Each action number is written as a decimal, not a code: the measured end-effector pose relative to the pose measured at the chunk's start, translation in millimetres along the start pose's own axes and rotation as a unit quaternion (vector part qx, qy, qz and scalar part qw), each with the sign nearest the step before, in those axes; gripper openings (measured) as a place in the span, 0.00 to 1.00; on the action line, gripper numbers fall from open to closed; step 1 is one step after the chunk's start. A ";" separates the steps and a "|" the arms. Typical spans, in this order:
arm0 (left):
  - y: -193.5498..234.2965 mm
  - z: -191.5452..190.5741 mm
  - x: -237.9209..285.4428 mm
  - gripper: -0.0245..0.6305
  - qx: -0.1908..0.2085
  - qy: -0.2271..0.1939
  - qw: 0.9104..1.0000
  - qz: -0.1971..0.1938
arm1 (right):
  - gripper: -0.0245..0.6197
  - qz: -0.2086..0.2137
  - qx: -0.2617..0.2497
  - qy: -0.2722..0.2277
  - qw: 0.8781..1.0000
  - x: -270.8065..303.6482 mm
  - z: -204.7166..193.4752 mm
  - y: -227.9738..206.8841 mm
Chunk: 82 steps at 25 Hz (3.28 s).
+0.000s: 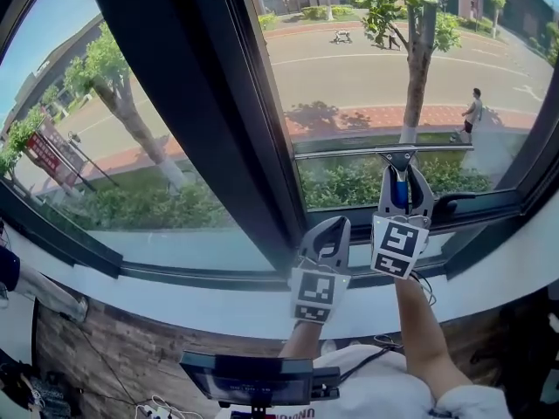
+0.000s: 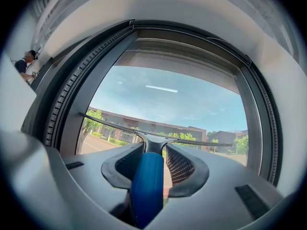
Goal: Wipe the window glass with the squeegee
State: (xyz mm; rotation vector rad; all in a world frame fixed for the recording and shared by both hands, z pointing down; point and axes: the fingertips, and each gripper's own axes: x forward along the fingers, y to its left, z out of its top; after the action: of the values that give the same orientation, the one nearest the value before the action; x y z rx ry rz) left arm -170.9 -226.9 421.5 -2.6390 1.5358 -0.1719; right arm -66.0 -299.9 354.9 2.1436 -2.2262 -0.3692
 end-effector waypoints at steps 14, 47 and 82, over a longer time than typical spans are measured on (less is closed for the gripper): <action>7.8 4.9 -4.2 0.04 -0.003 0.007 1.000 0.009 | 0.27 0.006 -0.004 0.028 1.000 -3.8 -17.4 5.6; 5.6 -12.3 -8.9 0.04 -0.013 0.021 1.000 0.006 | 0.27 0.025 -0.006 0.135 0.991 -12.9 -102.5 19.7; 28.0 52.7 -3.5 0.04 0.034 -0.063 0.997 0.025 | 0.27 -0.022 0.019 0.005 1.000 -34.4 -6.0 -35.6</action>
State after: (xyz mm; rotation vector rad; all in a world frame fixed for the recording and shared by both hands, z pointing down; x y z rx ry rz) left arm -189.4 -236.8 365.5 -2.5048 1.5251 -0.0537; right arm -28.2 -267.6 358.9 2.2114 -2.2014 -0.3210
